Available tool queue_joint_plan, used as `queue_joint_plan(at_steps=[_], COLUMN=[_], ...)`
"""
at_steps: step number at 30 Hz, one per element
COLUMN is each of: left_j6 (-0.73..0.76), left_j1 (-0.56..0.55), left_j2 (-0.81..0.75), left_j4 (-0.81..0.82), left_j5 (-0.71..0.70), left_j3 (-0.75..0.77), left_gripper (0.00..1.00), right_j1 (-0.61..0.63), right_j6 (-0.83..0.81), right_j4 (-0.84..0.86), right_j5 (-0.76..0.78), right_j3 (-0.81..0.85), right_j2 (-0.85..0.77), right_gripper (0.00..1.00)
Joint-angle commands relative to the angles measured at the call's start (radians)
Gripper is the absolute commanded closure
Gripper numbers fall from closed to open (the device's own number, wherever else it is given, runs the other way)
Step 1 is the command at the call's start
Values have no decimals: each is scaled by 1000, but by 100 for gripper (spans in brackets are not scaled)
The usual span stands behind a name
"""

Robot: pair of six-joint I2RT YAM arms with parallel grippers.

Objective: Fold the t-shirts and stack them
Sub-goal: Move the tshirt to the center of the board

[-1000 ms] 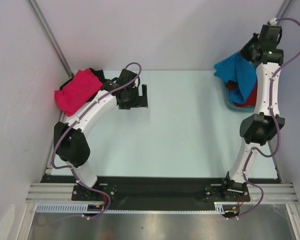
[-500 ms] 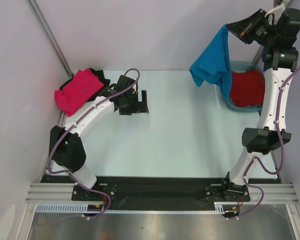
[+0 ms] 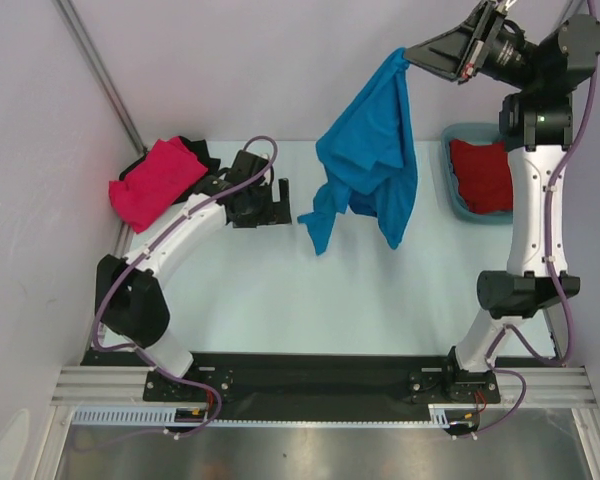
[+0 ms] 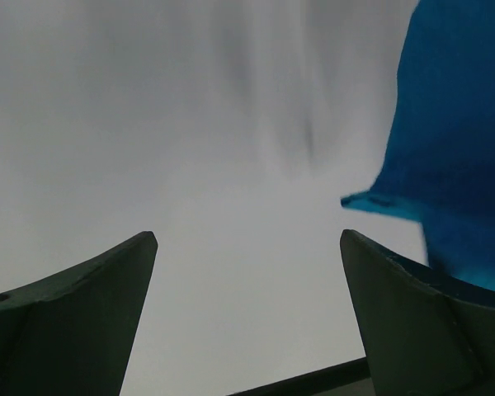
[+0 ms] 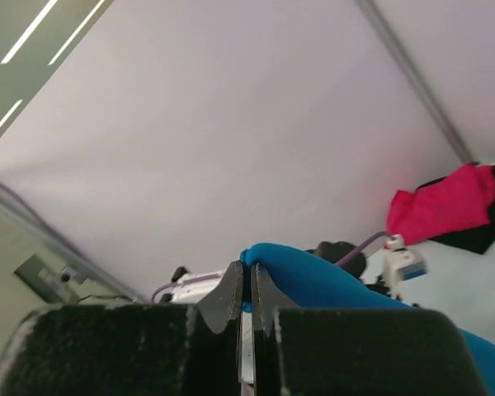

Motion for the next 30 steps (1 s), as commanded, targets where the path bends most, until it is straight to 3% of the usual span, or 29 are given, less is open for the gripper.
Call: queue_joint_plan(at_steps=[1,6,10,13,22,25,26,30], left_j6=[21,17,-2,-20,-45,-49,-49,-52], left_j1=[10,21,25,28,35,35,35,35], left_j2=[-59,-55,-56,-70,-93,-104,-104,-99], left_j4=[0,-22,-32,-51,-75,-69,-65,-54], left_j5=[-81,-129,-147,-184,-207,-195,-193,-178], left_j3=[45,61,76,96,131,127,127,111], left_gripper=[0,0,0,0,0,0,0,0], right_j1=[48,56,39,40,124,175,186,232], right_j6=[113,67,-117,-224,-393,-491,-528,-484], right_j4=[132,97,-162,-314,-546,-661,-699,-736], right_j5=[-81,-23,99,144,176,187,192,143], right_j3=[-74,-484,-655,-694,-602,-438,-310,-100], right_j2=[-129,-288,-348,-323,-6,166,209,393], right_gripper=[100,100,100,100,100,100,100,100])
